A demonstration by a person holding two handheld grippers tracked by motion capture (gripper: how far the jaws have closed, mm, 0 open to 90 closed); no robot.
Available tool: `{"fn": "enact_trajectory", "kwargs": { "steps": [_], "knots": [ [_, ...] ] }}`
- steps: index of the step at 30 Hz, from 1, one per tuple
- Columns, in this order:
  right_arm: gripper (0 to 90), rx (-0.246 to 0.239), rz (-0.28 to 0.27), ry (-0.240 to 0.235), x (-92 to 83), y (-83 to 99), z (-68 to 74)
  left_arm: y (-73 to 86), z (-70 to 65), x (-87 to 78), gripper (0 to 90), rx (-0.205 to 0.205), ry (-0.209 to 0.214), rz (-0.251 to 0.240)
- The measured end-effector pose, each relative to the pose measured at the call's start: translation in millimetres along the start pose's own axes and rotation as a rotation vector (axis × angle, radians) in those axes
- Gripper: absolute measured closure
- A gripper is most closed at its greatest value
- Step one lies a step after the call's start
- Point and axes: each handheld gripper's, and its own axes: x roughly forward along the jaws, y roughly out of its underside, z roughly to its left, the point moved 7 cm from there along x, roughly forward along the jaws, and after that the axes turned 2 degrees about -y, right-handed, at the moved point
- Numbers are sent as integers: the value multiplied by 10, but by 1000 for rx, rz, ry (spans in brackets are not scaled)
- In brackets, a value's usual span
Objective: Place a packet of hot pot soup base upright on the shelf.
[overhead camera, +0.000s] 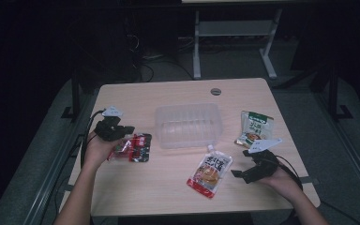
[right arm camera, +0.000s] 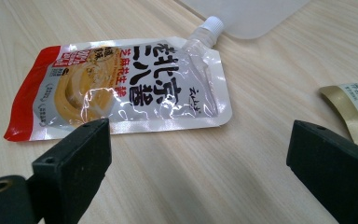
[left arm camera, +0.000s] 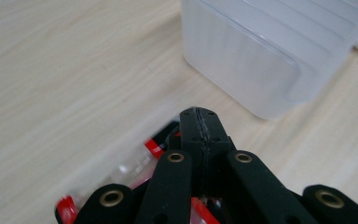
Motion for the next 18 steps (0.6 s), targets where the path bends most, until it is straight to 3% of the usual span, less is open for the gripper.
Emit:
{"fn": "enact_trajectory", "kwargs": {
  "steps": [5,9,18],
  "knots": [
    [58,-3,-2,6,5,-6,-1,38,120,160,899,-2,-28,31],
    [58,1,1,6,8,2,-3,161,251,284,899,-27,-52,63],
    [60,2,2,8,-9,21,-7,388,462,294,899,-55,-100,117]
  ]
}}
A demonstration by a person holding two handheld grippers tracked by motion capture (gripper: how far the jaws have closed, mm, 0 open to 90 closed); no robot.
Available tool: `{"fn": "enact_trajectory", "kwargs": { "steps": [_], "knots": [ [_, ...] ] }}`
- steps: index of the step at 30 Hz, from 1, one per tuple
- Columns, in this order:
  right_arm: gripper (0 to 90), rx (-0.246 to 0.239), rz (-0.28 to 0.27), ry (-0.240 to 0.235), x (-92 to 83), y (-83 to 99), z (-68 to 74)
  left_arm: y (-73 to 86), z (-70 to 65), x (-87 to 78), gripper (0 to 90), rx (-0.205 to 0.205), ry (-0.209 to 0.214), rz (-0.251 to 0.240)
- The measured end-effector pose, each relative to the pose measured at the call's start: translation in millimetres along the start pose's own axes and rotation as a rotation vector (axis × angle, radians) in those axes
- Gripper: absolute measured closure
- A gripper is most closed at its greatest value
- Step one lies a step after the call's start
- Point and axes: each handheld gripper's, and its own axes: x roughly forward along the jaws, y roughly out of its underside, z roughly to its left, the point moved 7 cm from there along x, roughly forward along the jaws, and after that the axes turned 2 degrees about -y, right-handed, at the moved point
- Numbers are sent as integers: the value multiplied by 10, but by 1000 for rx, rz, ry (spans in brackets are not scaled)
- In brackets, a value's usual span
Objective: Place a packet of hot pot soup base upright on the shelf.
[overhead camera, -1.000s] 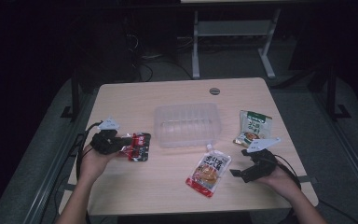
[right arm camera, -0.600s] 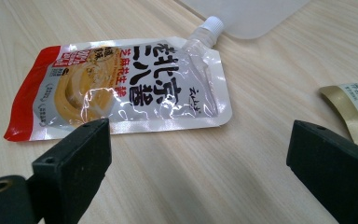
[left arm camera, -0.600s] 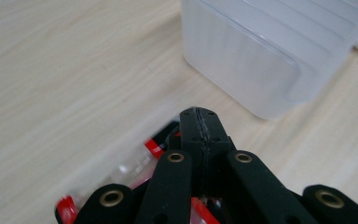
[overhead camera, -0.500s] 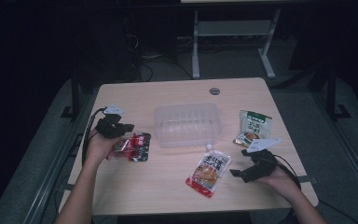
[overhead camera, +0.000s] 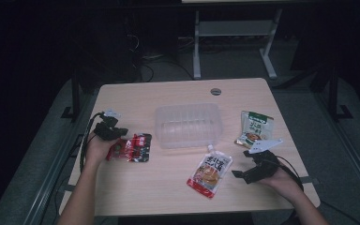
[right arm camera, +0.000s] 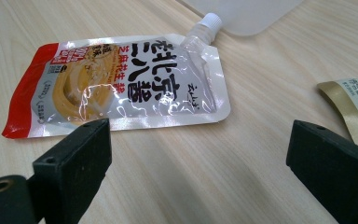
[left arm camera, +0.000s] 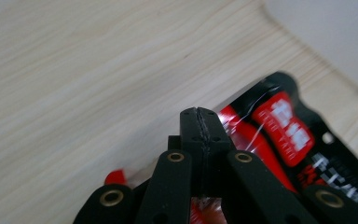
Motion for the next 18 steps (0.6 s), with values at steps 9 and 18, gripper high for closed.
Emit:
{"fn": "enact_trajectory", "kwargs": {
  "steps": [9,18],
  "knots": [
    [60,-5,3,-1,5,3,-5,120,87,0,900,-32,-9,21],
    [60,-7,5,3,-2,9,-16,192,41,-5,900,-33,18,39]
  ]
}}
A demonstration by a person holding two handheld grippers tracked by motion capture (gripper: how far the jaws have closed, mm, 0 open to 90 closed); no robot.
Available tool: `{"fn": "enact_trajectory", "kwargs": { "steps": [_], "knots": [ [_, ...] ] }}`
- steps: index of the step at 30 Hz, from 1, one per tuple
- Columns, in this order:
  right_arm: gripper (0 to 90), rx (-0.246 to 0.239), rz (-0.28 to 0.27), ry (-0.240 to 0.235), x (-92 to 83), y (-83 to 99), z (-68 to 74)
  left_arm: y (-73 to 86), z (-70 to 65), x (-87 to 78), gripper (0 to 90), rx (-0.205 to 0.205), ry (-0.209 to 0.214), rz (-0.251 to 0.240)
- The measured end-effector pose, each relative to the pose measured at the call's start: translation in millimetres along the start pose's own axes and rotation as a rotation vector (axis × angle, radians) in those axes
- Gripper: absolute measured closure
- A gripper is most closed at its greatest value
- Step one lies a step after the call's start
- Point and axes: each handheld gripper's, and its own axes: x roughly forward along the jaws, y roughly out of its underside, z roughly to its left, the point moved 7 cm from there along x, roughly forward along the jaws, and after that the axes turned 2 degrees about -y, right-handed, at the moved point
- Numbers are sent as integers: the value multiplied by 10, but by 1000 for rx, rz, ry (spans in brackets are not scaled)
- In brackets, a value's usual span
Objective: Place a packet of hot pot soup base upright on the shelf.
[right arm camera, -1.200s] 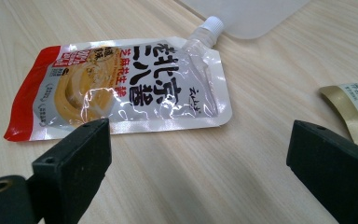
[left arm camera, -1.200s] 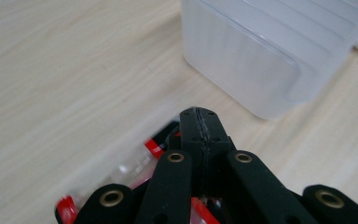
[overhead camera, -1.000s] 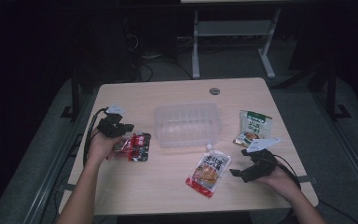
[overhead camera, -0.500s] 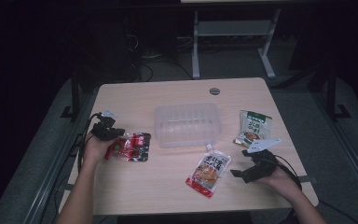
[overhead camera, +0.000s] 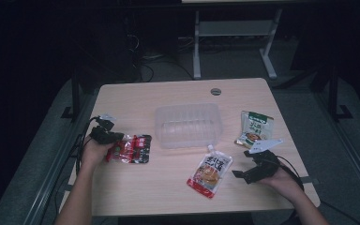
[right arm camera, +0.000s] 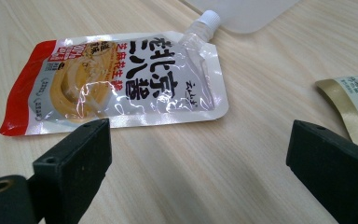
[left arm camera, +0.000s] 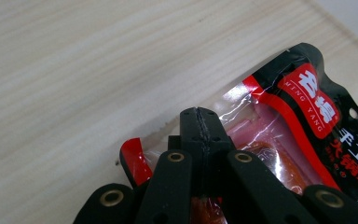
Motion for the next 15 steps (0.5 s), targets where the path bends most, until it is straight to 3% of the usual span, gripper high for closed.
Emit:
{"fn": "enact_trajectory", "kwargs": {
  "steps": [15],
  "knots": [
    [60,3,8,-3,6,6,2,197,-219,-148,900,9,47,41]
  ]
}}
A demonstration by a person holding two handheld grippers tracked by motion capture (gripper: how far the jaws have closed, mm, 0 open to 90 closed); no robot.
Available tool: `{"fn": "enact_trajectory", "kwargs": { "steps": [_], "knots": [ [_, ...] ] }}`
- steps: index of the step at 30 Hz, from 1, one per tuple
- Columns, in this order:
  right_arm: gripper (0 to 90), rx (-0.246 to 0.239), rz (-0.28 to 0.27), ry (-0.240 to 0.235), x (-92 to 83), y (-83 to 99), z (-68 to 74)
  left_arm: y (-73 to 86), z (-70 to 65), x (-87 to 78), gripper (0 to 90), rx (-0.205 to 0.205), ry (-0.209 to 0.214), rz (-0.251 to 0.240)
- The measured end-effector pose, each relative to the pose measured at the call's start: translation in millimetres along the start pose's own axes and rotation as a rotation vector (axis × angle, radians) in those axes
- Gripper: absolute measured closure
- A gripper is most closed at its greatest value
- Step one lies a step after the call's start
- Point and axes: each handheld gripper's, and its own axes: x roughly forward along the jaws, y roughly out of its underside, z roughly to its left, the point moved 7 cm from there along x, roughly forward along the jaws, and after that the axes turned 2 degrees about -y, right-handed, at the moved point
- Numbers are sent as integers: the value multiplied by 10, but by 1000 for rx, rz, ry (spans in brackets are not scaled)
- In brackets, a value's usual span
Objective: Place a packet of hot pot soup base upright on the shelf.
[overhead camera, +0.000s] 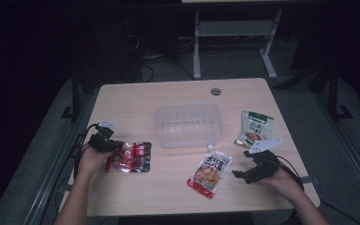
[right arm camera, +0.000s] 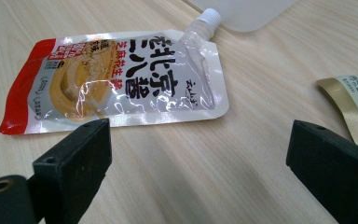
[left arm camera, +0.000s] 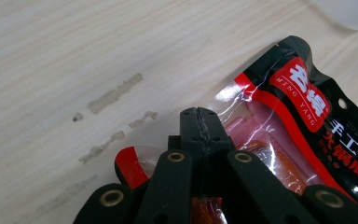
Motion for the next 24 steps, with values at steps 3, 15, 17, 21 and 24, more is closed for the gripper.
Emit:
{"fn": "enact_trajectory", "kwargs": {
  "steps": [3,15,17,21,24],
  "knots": [
    [60,-1,1,-1,0,2,3,46,-44,-27,900,-7,14,-1],
    [60,2,0,-2,3,-2,17,234,-243,-150,900,-1,49,-3],
    [60,3,1,-1,3,-1,17,271,-271,-177,900,-8,51,-5],
    [60,0,-1,-1,3,-4,17,308,-308,-236,900,-13,58,-25],
    [61,-3,-1,-2,2,-7,21,290,-289,-300,900,-11,54,-47]
  ]
}}
